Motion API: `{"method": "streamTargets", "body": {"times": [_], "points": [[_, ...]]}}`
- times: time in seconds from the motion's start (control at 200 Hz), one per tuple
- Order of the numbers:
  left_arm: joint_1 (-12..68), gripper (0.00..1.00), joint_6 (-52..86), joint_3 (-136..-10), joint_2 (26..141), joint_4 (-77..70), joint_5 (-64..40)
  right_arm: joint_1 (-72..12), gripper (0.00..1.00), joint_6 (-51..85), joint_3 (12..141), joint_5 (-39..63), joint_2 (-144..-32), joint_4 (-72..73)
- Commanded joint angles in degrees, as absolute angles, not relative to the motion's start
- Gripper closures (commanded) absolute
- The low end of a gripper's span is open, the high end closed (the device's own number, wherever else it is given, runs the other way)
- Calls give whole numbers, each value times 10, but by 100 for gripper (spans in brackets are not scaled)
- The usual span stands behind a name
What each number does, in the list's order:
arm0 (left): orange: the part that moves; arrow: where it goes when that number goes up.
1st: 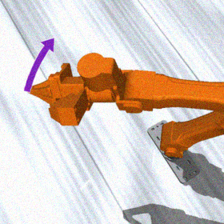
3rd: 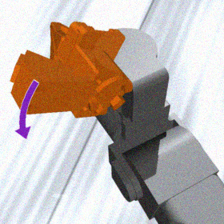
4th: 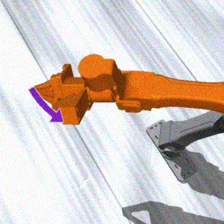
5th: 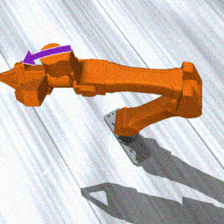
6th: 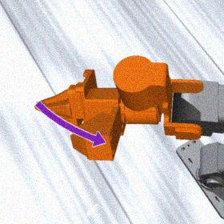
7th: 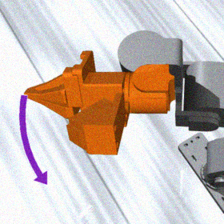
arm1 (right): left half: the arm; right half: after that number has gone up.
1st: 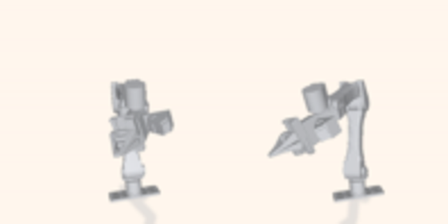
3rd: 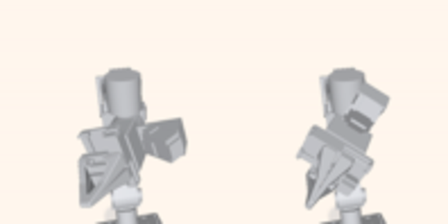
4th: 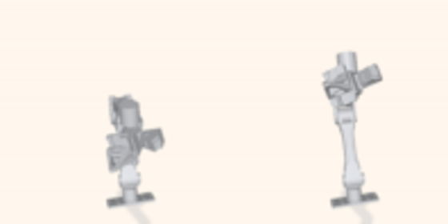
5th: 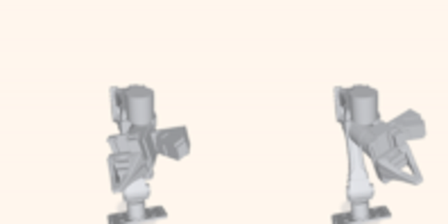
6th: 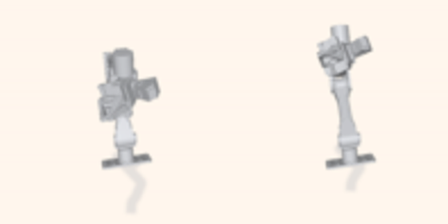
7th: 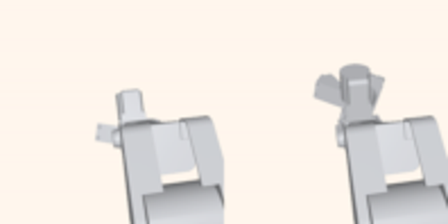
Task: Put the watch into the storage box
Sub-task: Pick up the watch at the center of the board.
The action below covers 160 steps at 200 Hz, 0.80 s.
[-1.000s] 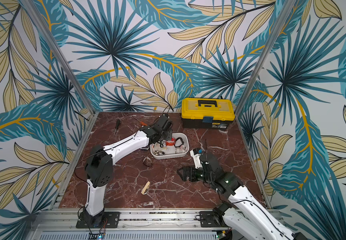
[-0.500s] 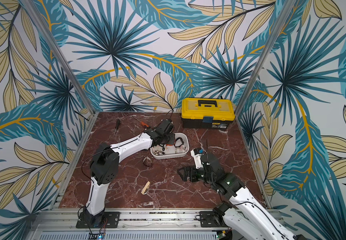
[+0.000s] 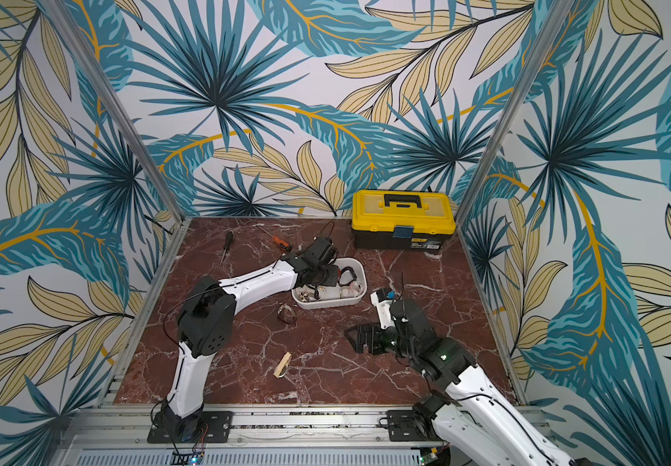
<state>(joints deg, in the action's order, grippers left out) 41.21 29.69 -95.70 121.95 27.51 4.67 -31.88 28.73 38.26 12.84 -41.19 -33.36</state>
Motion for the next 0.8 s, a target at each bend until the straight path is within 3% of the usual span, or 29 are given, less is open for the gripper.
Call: {"method": "streamTargets", "body": {"times": [0.0, 0.526, 0.651, 0.796], "points": [[414, 92, 301, -936, 1228, 260, 41, -321, 0, 291, 372, 120, -406, -340], [422, 90, 303, -877, 1157, 229, 55, -322, 0, 293, 374, 118, -405, -335], [422, 81, 305, -844, 1111, 210, 68, -321, 0, 294, 372, 118, -409, -327], [425, 61, 305, -817, 1056, 201, 83, -322, 0, 295, 373, 121, -420, -314]]}}
